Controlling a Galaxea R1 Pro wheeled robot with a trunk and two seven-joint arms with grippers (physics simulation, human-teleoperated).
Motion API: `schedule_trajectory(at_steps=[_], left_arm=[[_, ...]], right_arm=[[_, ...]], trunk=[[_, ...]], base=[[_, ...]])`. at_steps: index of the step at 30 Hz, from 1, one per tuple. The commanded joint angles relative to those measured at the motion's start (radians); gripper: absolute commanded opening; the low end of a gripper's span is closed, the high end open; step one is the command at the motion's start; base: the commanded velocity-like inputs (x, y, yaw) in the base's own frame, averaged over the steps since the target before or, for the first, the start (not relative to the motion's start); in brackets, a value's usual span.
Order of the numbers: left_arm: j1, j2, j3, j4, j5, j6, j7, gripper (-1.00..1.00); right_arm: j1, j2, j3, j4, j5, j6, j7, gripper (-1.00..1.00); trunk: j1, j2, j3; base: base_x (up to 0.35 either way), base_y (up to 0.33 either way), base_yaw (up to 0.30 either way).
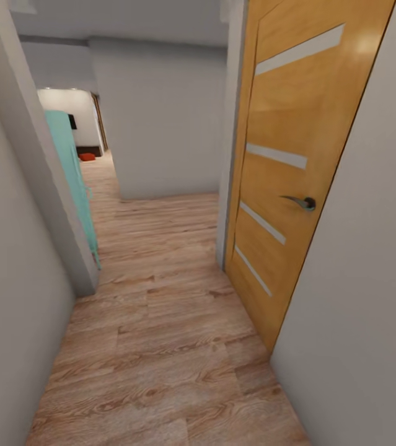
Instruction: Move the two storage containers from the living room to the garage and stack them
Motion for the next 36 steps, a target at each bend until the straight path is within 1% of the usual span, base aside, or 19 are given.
schedule_trajectory(at_steps=[1, 11, 30, 36], left_arm=[[-0.001, 0.0, 0.001, 0.0, 0.006, 0.003, 0.003, 1.0], [-0.001, 0.0, 0.002, 0.0, 0.006, 0.003, 0.003, 1.0], [-0.001, 0.0, 0.001, 0.0, 0.006, 0.003, 0.003, 1.0], [-0.001, 0.0, 0.001, 0.0, 0.006, 0.003, 0.003, 1.0]], right_arm=[[-0.001, 0.001, 0.008, 0.003, -0.01, -0.006, -0.001, 1.0], [-0.001, 0.0, 0.008, 0.003, -0.01, -0.006, 0.001, 1.0], [-0.001, -0.001, 0.008, 0.002, -0.009, -0.007, 0.004, 1.0], [-0.001, 0.005, 0.008, 0.003, -0.009, -0.006, 0.003, 1.0]], trunk=[[0.0, 0.0, -0.001], [0.0, 0.0, -0.001], [0.0, 0.0, -0.001], [0.0, 0.0, -0.001]], base=[[0.288, 0.0, 0.269], [0.288, 0.0, 0.242], [0.288, 0.0, 0.01], [0.287, 0.0, 0.0]])
